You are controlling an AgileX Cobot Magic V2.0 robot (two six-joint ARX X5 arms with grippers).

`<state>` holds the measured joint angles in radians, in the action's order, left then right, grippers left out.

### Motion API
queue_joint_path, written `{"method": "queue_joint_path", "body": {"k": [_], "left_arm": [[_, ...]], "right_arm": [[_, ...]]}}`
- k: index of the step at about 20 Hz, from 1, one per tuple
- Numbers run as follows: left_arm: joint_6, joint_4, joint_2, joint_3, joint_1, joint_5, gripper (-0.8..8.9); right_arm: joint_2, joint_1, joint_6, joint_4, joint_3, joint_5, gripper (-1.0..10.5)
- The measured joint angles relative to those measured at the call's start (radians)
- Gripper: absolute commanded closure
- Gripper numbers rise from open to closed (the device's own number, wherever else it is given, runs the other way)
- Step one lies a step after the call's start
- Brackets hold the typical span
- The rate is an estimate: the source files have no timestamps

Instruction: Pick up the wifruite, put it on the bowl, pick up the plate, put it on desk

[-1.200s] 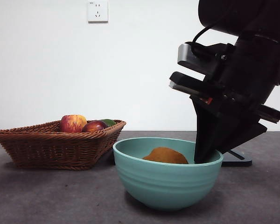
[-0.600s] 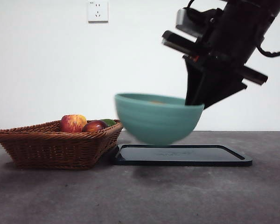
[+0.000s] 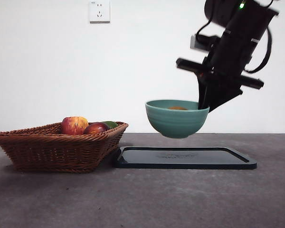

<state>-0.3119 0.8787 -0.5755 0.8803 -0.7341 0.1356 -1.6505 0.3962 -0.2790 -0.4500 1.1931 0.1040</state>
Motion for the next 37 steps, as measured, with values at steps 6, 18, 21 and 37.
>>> {"method": "queue_joint_path", "body": {"k": [6, 18, 21, 37], "left_arm": [[0.000, 0.005, 0.000, 0.000, 0.000, 0.000, 4.69], [0.000, 0.005, 0.000, 0.000, 0.000, 0.000, 4.69], [0.000, 0.005, 0.000, 0.000, 0.000, 0.000, 4.69], [0.000, 0.005, 0.000, 0.000, 0.000, 0.000, 4.69]], "right_arm": [[-0.145, -0.022, 0.003, 0.052, 0.058, 0.002, 9.4], [-0.196, -0.024, 0.011, 0.074, 0.060, 0.008, 7.3], [-0.196, -0.024, 0.011, 0.073, 0.060, 0.008, 7.3], [0.236, -0.024, 0.068, -0.146, 0.060, 0.042, 6.7]]}}
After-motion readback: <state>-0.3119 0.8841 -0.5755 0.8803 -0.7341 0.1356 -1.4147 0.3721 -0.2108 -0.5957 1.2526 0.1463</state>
